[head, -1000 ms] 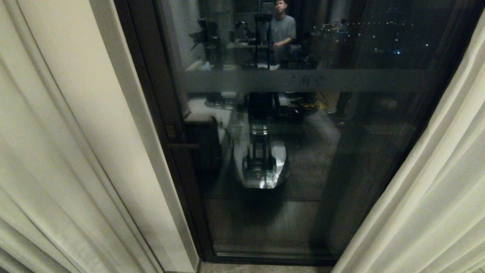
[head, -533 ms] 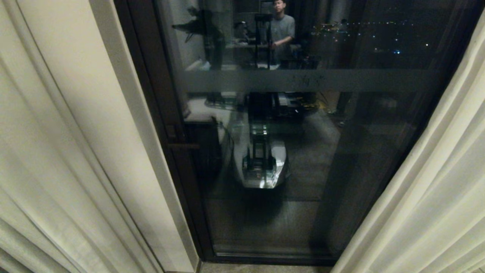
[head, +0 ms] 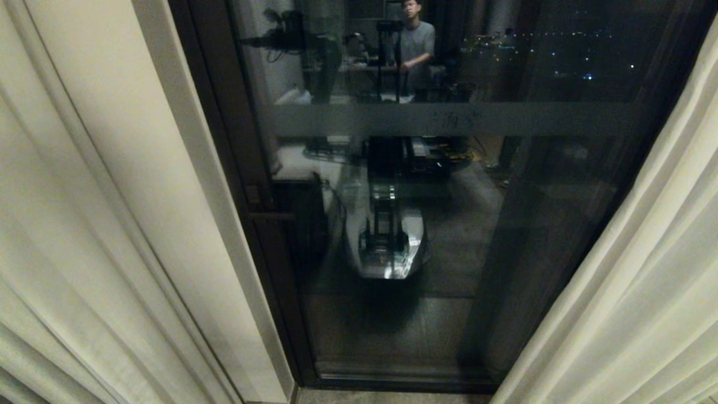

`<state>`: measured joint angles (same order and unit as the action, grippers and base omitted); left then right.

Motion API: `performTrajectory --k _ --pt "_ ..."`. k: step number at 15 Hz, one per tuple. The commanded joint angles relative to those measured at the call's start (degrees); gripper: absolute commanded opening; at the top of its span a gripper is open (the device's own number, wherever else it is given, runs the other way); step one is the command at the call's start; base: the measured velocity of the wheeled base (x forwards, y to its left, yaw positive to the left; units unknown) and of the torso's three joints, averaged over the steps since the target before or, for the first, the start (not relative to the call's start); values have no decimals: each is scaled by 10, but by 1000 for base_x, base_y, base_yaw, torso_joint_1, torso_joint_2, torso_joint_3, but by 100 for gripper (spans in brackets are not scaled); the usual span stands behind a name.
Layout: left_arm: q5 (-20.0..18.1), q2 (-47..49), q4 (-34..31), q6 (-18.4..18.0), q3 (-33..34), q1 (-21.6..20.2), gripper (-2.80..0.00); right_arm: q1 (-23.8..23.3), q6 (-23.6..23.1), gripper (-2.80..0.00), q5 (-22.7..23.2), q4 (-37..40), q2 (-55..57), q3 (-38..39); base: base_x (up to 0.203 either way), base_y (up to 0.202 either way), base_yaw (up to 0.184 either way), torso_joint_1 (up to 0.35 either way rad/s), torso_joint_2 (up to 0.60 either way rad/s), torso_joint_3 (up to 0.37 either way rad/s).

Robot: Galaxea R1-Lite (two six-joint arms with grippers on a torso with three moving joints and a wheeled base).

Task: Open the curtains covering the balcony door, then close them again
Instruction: Close the inner curtains on both sides

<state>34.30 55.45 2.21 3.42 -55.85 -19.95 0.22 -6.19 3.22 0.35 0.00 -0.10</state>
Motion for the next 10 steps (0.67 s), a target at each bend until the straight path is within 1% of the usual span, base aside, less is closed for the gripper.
performTrajectory --k 1,5,7,8,10 --pt "-35 44 1 3 -11 -51 0 0 0 -280 0 0 3 0 0 0 0 0 0 0" --pt "-114 118 2 13 -59 -111 0 0 0 -280 0 0 13 0 0 0 0 0 0 0" --pt "-154 151 2 25 -83 -131 0 0 0 -280 0 0 20 0 0 0 0 0 0 0" --pt "-182 164 2 33 -93 -140 0 0 0 -280 0 0 21 0 0 0 0 0 0 0" --pt "-219 184 2 38 -111 -154 0 0 0 -280 0 0 24 0 0 0 0 0 0 0"
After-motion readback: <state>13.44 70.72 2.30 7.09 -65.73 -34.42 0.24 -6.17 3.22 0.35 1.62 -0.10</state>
